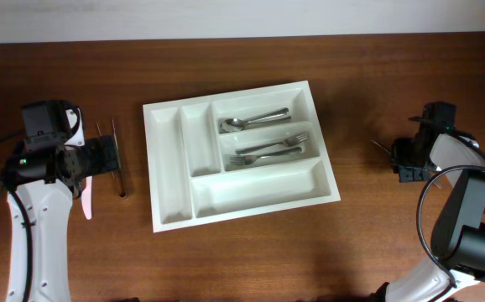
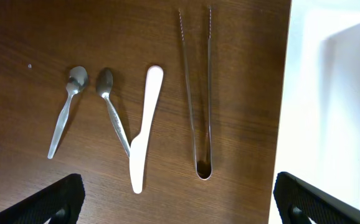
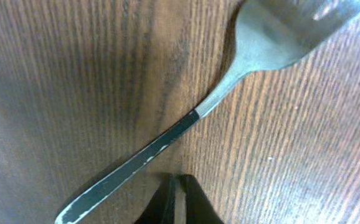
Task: Pack container
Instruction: 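Close the right gripper on the dark-handled fork's handle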
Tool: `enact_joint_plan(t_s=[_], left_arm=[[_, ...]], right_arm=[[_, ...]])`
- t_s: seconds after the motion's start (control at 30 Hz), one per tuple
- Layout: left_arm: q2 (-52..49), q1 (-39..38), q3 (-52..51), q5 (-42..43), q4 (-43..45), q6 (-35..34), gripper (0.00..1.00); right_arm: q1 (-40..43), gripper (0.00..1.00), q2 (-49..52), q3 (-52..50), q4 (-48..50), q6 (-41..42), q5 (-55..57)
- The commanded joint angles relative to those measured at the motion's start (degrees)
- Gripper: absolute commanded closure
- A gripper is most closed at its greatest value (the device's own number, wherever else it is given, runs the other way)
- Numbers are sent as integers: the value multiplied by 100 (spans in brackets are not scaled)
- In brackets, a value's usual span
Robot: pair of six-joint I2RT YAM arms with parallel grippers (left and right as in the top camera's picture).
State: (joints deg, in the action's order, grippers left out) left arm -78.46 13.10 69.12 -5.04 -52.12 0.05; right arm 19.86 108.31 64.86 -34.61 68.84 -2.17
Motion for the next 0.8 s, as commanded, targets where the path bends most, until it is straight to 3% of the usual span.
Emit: enact_joint_plan(t_s=[0.0, 0.23, 0.43, 0.67, 0.7, 0.77], left_arm=[[-20, 31, 109, -81, 0, 85, 1], [-20, 31, 111, -81, 0, 85, 1], [-20, 31, 111, -81, 0, 85, 1], [-20, 31, 109, -81, 0, 85, 1], [-20, 31, 109, -81, 0, 85, 1], [-20, 31, 109, -81, -2, 85, 1]], right_arm=[[52, 96, 205, -37, -52, -511, 144], [52, 96, 197, -35, -68, -925, 157], [48, 96, 61, -13, -101, -1912, 142], [46, 96, -225, 131, -26, -1932, 120], [46, 94, -251, 175, -26, -1930, 70], [46, 81, -308, 315, -44, -1932, -114]])
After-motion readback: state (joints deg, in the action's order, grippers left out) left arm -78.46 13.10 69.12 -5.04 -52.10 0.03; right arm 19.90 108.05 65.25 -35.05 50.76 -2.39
